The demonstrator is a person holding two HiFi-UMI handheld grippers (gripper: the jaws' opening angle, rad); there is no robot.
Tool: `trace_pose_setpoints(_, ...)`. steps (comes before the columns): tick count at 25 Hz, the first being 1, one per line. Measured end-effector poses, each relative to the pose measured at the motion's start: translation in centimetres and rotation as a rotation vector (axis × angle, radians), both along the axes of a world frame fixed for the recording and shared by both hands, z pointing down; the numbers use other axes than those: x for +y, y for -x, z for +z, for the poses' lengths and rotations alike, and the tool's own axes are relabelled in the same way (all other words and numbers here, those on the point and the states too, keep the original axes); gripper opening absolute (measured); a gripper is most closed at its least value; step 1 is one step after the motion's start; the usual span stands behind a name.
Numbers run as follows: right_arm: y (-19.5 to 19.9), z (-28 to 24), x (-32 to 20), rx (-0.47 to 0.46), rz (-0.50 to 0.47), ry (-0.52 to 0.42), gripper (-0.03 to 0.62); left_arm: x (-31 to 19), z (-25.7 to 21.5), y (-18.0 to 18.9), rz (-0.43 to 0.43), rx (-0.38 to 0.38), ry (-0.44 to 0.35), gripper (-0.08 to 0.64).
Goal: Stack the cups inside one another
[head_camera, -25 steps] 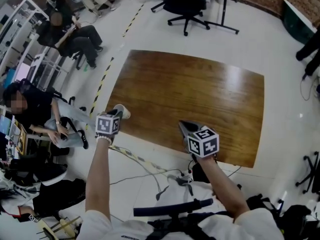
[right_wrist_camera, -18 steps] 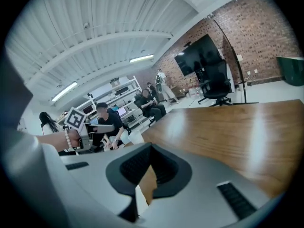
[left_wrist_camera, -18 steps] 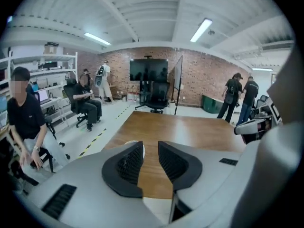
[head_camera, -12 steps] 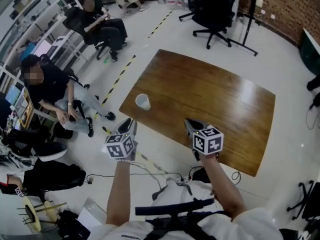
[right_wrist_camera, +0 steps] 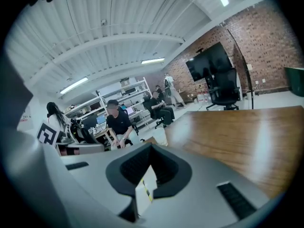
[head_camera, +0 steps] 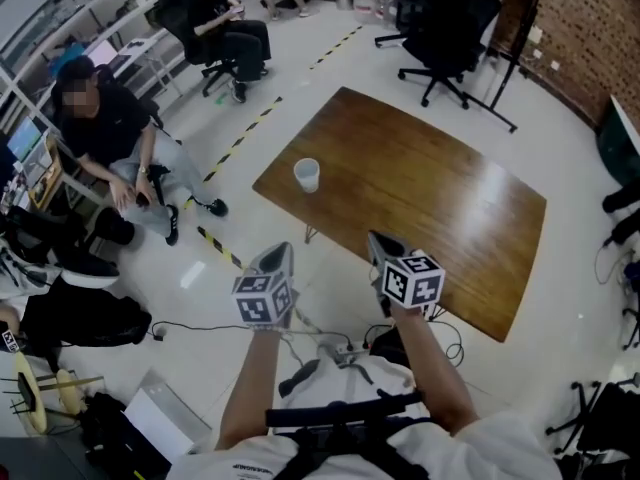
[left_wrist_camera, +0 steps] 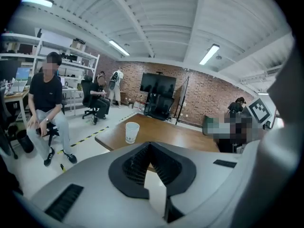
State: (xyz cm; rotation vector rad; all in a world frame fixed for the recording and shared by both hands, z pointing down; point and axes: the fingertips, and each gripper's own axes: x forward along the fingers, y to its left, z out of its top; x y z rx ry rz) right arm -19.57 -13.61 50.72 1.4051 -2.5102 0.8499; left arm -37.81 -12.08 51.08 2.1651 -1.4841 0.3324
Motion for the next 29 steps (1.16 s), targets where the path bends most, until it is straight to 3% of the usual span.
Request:
trace_pose_setpoints(4,1.6,-0.4,1.8,0.002,0.005,-0.027,0.012,2.1,-0.1,1.0,0.011,0.021,0.002,0.003)
trace_pose_setpoints(12,4.8,-0.9,3.4,0.015,0.018,-0.031,0.011,3.8,-0.7,3.9,0.038,-0.006,-0.019,0.003)
trace_pose_setpoints(29,6.1,-1.5,2.4,0.041,0.001,-0.041,0.011,1.9,-2.0,4.5,0.042,0.008,-0.051,0.003)
